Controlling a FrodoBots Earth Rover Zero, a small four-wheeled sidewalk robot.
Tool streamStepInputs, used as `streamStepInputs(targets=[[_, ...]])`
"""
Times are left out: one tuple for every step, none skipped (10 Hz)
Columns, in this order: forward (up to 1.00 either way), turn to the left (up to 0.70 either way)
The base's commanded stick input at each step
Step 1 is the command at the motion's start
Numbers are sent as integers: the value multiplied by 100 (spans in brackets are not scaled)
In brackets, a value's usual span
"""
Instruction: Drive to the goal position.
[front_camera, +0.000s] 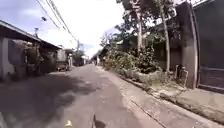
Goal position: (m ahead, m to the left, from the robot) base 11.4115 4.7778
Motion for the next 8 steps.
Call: streamStepInputs(targets=[[70, 27], [70, 4], [70, 21], [70, 26], [70, 15], [70, 5], [70, 0], [70, 0]])
